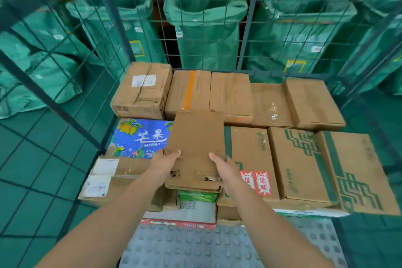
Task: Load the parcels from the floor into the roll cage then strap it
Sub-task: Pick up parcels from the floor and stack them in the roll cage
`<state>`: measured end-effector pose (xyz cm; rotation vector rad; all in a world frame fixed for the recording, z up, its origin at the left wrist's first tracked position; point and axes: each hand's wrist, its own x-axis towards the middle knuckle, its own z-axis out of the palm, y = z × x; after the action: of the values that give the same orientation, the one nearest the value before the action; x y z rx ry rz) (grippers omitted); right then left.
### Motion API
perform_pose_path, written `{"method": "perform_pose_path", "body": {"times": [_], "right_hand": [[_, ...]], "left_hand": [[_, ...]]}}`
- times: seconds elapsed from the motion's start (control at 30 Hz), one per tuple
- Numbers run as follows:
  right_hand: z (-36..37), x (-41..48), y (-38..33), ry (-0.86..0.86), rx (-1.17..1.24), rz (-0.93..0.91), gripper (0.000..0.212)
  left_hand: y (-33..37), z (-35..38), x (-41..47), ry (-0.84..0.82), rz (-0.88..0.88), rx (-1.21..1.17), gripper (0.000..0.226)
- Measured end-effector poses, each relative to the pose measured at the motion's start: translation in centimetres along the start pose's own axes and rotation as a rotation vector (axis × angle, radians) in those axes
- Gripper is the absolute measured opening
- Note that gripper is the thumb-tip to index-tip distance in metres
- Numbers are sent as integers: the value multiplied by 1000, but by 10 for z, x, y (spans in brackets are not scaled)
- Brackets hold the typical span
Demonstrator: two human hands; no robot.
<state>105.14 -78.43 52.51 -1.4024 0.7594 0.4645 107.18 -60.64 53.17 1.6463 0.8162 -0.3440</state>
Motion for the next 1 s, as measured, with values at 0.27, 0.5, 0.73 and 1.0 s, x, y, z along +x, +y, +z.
{"method": "perform_pose_path", "body": {"times": [0.27, 0.5, 0.73, 1.0], "right_hand": [[-8, 58, -4, -12, -183, 18, 30], [-10, 81, 7, -32, -485, 6, 49], [-10, 92, 18, -33, -581, 12, 53], [-14, 48, -1, -25, -414, -13, 69]], "left_hand": [[-12, 27, 47, 38, -23, 216, 35], [-43, 34, 89, 48, -12, 365, 37], [-44, 36, 92, 4, -20, 446, 52], [0, 39, 59, -17, 38, 446, 65]]}}
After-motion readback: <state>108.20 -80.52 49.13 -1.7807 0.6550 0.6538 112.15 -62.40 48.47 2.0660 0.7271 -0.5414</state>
